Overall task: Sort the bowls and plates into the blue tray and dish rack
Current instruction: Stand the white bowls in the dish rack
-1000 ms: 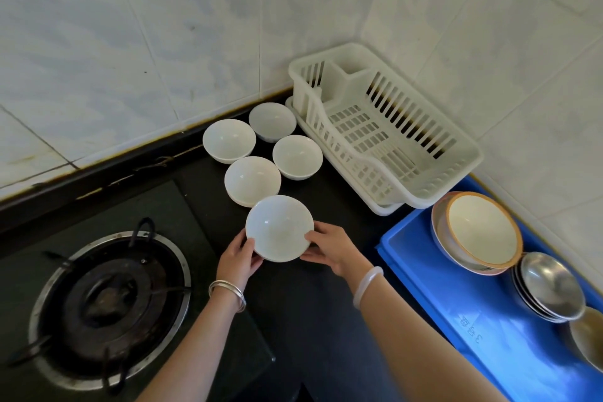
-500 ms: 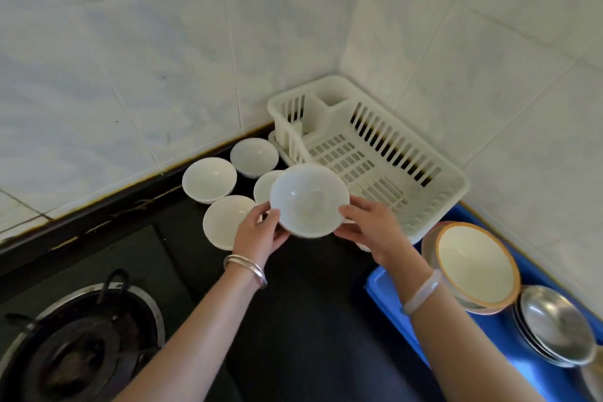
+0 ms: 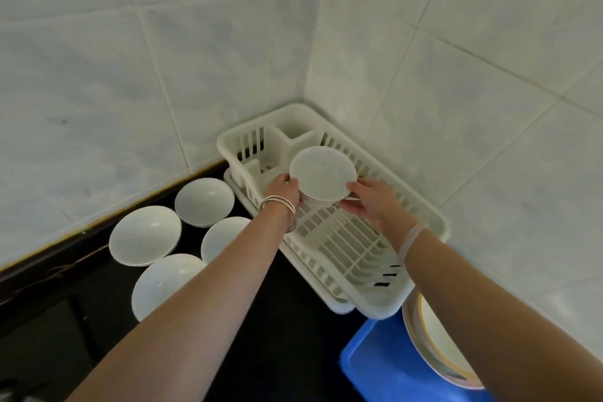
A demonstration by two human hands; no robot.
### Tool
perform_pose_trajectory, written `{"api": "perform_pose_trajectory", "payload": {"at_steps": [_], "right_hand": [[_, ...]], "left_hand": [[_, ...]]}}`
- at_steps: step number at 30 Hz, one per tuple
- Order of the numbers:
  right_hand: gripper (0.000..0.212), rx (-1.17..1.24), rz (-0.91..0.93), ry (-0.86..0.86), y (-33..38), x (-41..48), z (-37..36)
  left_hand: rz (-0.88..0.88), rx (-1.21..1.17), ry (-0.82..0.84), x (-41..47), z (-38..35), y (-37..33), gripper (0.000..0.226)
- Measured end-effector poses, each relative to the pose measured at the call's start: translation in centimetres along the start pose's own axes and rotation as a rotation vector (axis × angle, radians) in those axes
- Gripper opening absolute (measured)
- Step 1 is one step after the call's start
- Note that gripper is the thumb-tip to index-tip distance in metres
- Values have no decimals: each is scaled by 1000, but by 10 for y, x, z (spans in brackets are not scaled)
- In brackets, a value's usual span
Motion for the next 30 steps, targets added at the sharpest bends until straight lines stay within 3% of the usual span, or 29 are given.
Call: {"api": "perform_pose_trajectory", "payload": {"at_steps": [6,10,15,20,30], "right_hand": [[12,-17,-49,-18,-12,44,-6],[23,-32,-36,-77,-14,60,-13],[13,-16,6,-84,-14,71,-19],[16,27,22,-69,-14,77,-23],[17,82,9,-76,-16,65,-28]], "left_hand": [[38,3,-1,33,-13,11,36],[51,-11,-17,45,-15,14,38],[82,-27,-50,54,-14,20,38],[75,-74,-59,59,-15,21,37],[9,134,-66,66,-13,15,35]]}}
Point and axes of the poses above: each hand's wrist, its own x-axis towards the middle knuckle, its own z-axis out of the back of the hand, y = z × x, the point moved 5 cm from there along x, towards the middle knuckle, and after that the axes turned 8 degrees about -z, right-handed, at the moved point
